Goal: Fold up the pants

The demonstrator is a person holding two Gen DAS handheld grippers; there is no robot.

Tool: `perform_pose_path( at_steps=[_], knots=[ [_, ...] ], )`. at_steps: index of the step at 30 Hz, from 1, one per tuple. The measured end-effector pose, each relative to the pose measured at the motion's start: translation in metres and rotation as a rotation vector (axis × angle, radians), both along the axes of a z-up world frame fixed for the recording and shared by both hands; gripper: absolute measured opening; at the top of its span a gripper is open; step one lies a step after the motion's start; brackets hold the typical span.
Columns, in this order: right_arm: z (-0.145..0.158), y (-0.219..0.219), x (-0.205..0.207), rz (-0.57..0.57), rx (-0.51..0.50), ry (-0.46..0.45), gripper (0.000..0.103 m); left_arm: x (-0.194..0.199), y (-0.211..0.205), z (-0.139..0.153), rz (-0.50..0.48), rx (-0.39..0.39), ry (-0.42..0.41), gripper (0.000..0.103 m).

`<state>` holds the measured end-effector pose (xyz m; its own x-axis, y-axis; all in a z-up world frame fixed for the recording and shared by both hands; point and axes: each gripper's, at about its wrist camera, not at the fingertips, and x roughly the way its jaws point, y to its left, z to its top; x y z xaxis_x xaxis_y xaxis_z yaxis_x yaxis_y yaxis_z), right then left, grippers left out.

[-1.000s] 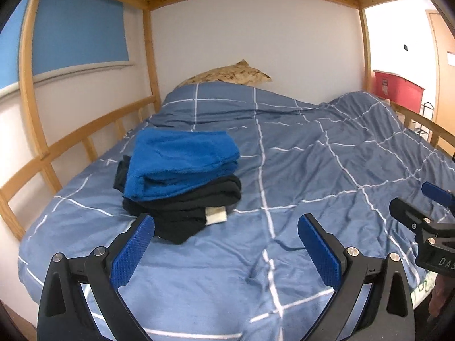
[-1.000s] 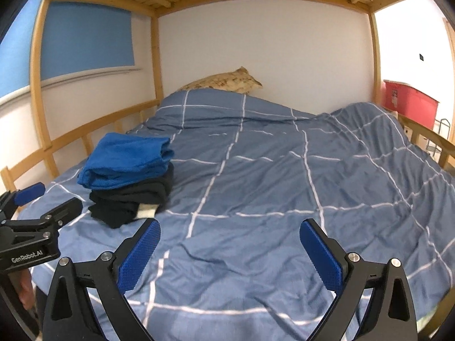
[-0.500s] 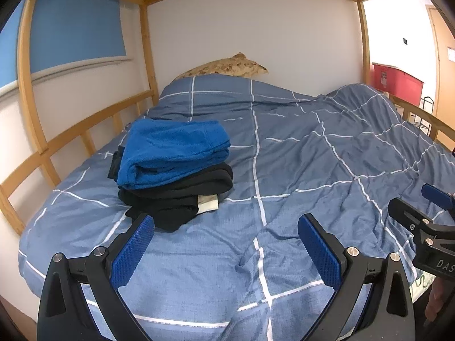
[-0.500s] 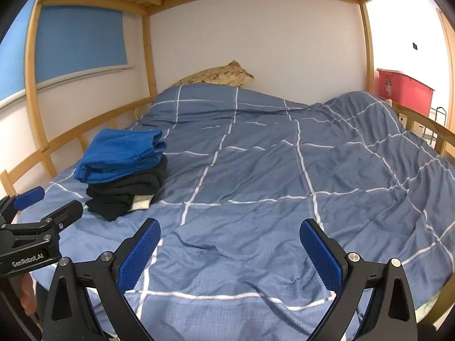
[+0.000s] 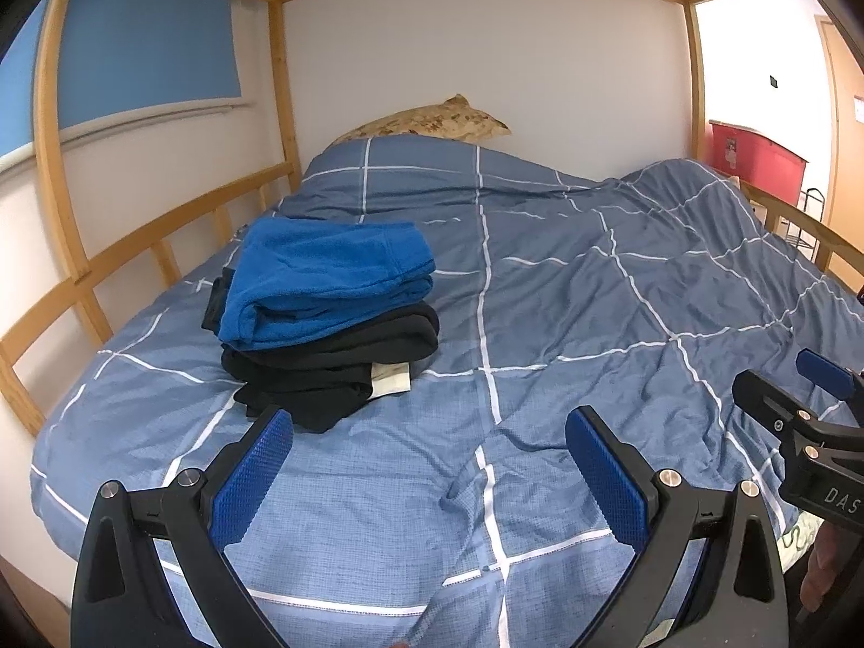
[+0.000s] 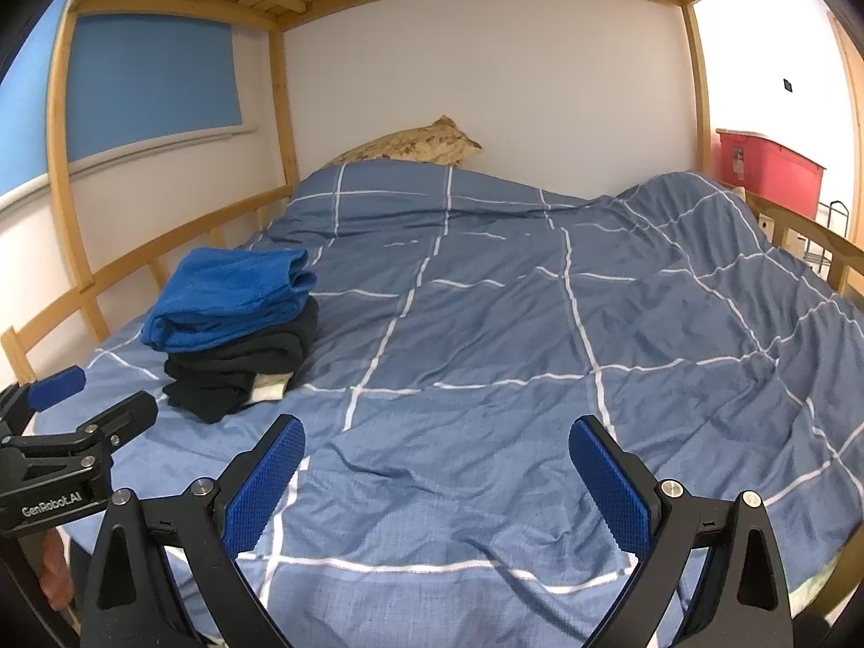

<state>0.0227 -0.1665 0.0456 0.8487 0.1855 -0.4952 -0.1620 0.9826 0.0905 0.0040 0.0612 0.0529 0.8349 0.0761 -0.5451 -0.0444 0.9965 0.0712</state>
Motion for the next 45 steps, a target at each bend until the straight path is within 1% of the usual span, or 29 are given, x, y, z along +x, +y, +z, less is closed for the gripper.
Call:
perform_pose_path(
  at_steps=[13,27,37,45],
  knots=[
    [0.0003,0.0033,-0.0002,0.015,-0.007,-0.002,0.1,-0.0004,0.0018,-0.0022,0.011,-0.005,0.016,0.103],
    [0.0015,0.0045,-0.0004,0.022,-0.01,-0.007,0.1,-0.0001,0.0008,-0.0028,0.008,0.001,0.012,0.103],
    [0.002,0.0046,-0.0004,0.023,-0.011,-0.008,0.1,0.0008,0.002,-0.0024,0.012,0.013,0.009,0.103],
    [0.0027,0.0034,0.0034,0.027,-0.009,0.0,0.1,0.003,0.0006,-0.002,0.013,0.036,0.008,0.103]
  ],
)
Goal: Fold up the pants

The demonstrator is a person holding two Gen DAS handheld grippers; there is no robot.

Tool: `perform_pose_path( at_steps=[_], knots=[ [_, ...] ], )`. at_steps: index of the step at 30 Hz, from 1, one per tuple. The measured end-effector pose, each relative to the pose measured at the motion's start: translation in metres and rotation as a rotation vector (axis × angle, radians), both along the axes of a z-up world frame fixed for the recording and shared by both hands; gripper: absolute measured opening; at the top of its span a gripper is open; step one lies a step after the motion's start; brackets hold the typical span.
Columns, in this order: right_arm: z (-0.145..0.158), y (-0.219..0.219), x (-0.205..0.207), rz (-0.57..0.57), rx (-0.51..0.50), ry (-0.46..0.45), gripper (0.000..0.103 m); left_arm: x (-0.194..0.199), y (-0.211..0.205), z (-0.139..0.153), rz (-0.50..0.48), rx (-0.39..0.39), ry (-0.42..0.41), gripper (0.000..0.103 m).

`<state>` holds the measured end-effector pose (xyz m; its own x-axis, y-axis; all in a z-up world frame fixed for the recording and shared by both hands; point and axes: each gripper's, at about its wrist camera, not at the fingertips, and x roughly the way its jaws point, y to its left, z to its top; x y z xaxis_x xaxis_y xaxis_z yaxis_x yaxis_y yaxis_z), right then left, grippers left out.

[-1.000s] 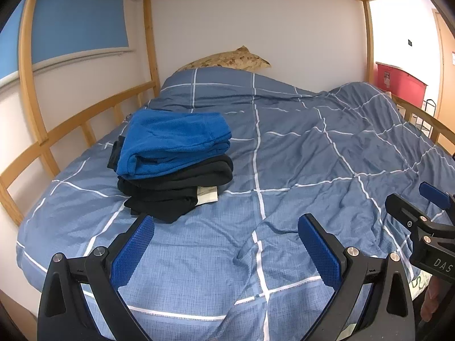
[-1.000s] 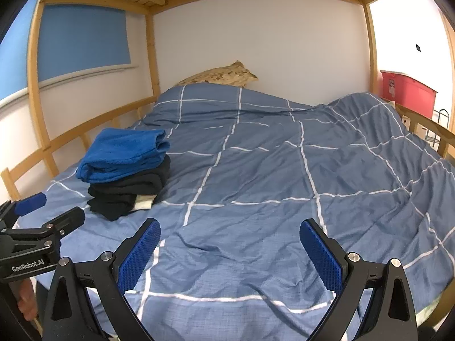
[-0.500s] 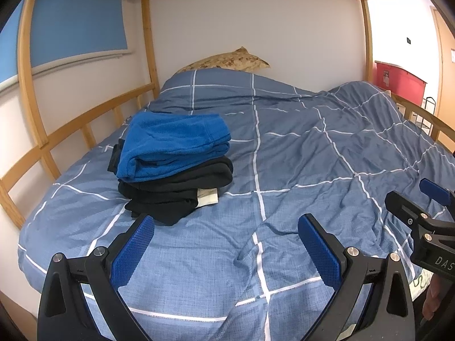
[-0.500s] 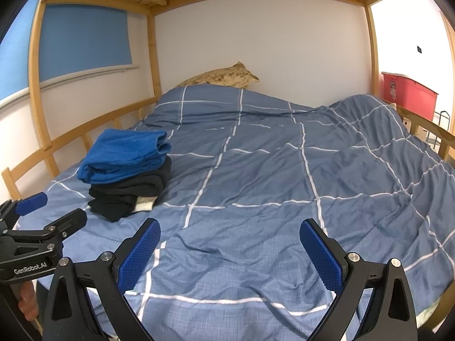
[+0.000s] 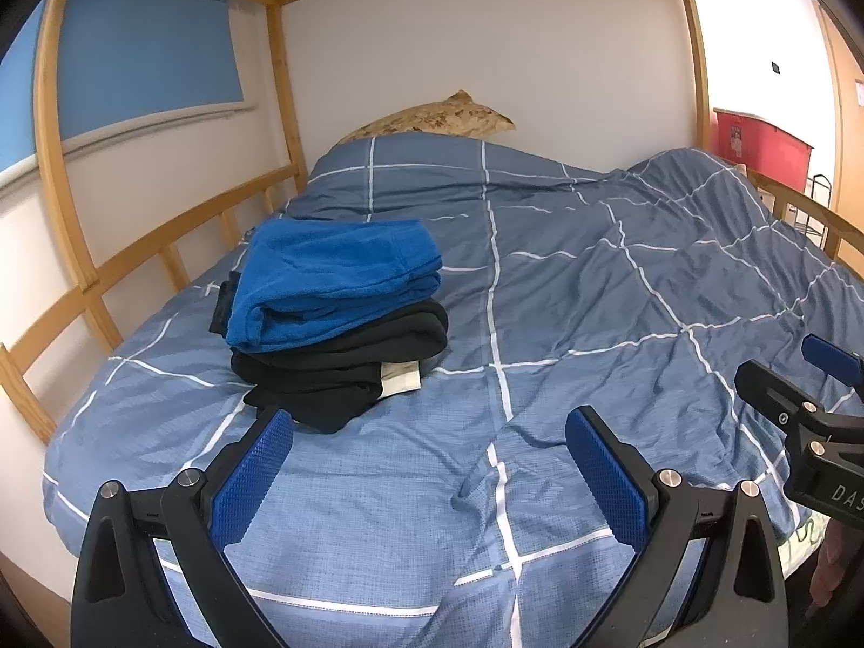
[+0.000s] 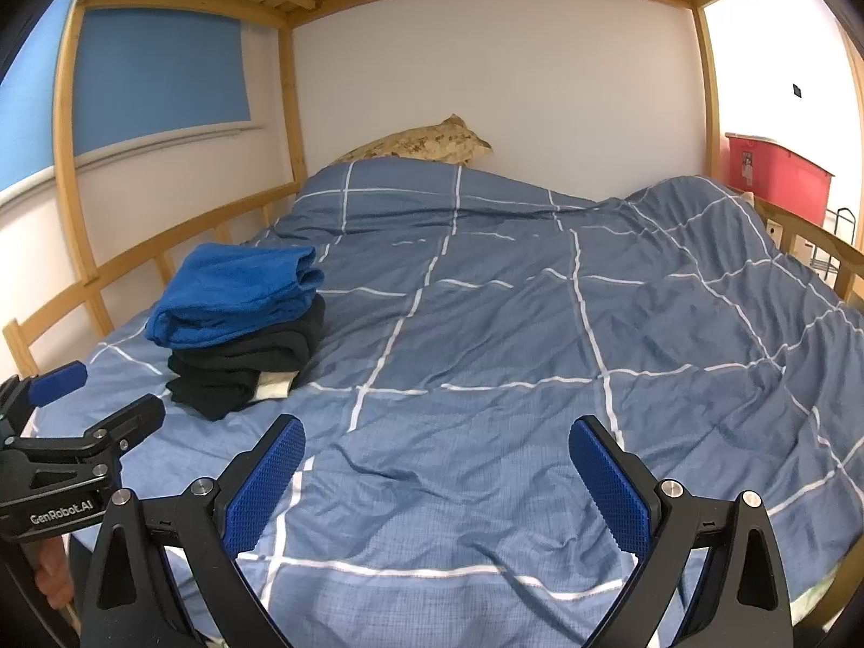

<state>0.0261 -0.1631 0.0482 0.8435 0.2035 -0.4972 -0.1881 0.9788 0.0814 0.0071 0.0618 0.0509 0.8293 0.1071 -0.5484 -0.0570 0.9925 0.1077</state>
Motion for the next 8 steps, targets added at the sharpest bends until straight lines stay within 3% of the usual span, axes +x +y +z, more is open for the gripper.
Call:
perform_pose_path(
  at_steps=[8],
  knots=[
    [-0.0055,-0.0025,0.0045,-0.002,0.004,0.011,0.1,0.0029,-0.0042,-0.0041,-0.001,0.016,0.006,0.103]
  ],
)
